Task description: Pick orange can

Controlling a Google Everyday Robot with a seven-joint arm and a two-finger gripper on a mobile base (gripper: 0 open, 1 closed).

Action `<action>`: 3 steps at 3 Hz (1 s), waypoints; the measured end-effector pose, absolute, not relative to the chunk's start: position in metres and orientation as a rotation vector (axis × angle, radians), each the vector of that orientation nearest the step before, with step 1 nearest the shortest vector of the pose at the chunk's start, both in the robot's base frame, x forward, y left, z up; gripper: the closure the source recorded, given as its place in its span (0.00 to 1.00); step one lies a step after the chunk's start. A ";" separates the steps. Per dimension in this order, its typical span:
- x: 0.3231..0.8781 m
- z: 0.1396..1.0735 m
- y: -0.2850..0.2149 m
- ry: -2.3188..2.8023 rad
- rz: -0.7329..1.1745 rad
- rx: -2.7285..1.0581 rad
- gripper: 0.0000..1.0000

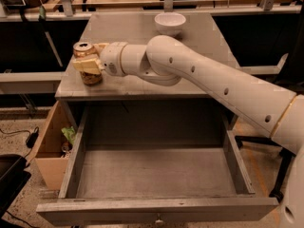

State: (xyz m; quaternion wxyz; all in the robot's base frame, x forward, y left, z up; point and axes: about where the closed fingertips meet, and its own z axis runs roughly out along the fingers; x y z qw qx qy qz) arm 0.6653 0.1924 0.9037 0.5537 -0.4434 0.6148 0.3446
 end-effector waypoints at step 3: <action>0.656 0.932 0.194 1.419 0.823 -1.088 1.00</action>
Offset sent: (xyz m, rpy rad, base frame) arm -0.0011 0.0025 0.0001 0.0002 0.0000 0.0042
